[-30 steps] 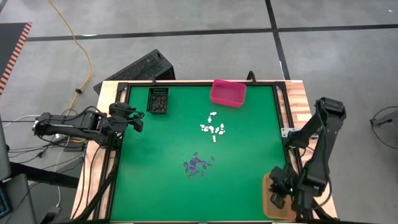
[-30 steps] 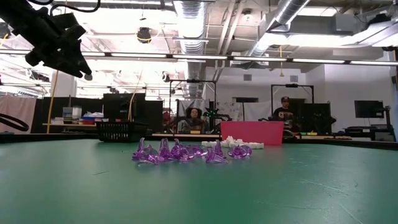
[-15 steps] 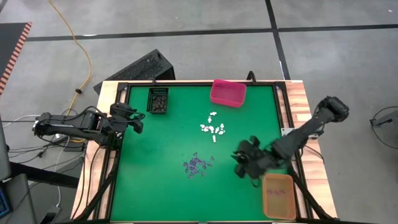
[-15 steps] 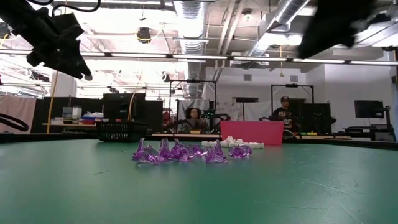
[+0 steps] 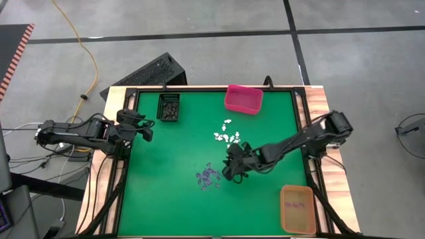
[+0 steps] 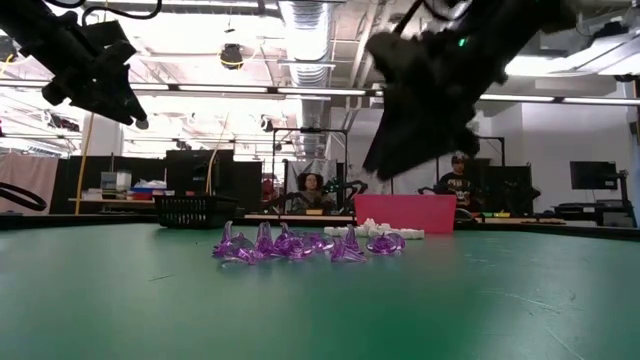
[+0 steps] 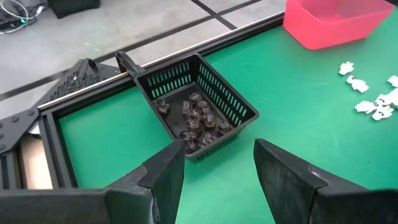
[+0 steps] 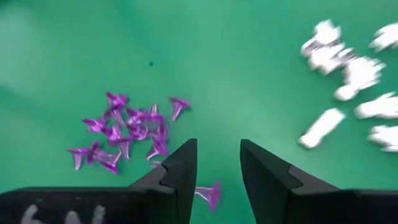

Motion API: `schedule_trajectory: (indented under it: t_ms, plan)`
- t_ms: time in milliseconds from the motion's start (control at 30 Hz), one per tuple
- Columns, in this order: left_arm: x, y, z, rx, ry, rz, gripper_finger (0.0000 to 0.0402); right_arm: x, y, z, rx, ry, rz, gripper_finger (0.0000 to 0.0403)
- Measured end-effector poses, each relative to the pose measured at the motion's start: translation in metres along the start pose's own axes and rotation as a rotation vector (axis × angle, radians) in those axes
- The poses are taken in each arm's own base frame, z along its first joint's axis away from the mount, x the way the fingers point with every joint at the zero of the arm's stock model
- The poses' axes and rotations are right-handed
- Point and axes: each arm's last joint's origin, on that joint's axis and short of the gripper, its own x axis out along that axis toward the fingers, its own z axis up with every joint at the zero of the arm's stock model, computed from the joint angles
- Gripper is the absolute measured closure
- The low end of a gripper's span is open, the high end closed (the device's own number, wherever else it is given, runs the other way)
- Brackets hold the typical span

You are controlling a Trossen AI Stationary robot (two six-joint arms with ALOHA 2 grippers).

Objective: Sort Halloween decoration
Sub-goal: Put the pink witch hat toy into the orange bin

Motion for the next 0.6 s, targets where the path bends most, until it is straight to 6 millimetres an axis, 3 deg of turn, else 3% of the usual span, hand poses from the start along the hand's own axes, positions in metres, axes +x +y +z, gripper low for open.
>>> schedule_trajectory:
  t_ms: [267,600]
  plan:
    - [0.000,0.000,0.000,0.000,0.002,-0.002,0.0219,0.024,0.004,-0.018,-0.053,0.093,-0.058,0.0239]
    - [0.000,0.000,0.000,-0.012,-0.010,0.013,0.0219,0.018,0.001,-0.025,-0.086,0.151,-0.100,0.0239]
